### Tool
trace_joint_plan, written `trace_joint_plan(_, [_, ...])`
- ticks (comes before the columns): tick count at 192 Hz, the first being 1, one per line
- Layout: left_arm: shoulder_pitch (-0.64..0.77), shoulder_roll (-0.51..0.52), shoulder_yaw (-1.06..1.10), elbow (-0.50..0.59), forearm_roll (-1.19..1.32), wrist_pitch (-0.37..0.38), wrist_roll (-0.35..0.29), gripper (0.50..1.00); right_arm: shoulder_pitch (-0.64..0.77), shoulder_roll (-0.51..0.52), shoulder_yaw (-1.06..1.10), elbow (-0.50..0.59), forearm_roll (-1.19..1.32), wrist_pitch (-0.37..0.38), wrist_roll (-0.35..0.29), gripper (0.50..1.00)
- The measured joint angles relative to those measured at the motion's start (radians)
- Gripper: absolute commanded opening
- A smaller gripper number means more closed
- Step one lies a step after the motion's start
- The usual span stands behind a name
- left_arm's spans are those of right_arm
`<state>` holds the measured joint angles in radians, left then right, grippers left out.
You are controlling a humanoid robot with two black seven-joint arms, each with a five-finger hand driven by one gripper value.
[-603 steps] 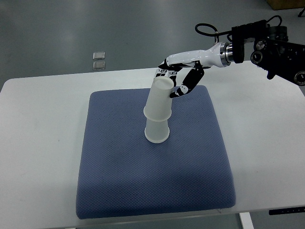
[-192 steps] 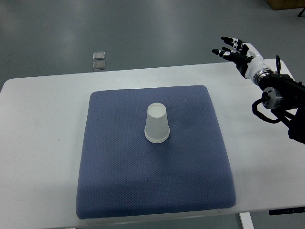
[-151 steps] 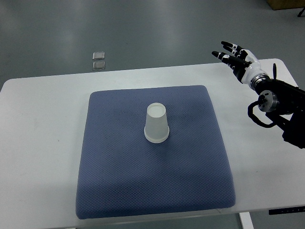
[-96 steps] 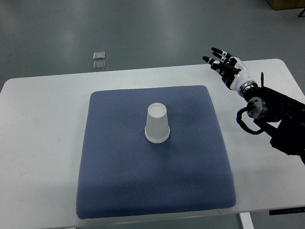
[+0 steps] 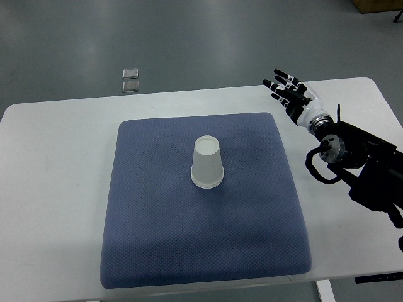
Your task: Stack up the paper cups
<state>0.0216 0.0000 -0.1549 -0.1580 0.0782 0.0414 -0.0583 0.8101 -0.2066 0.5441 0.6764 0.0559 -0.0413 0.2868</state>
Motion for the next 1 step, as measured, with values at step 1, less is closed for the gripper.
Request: trace_joint_plan(1, [0.000,0.000,0.000,0.000,0.000,0.000,0.000,1.000,0.000,0.000,0.000,0.000,0.000,0.000,0.000,0.926])
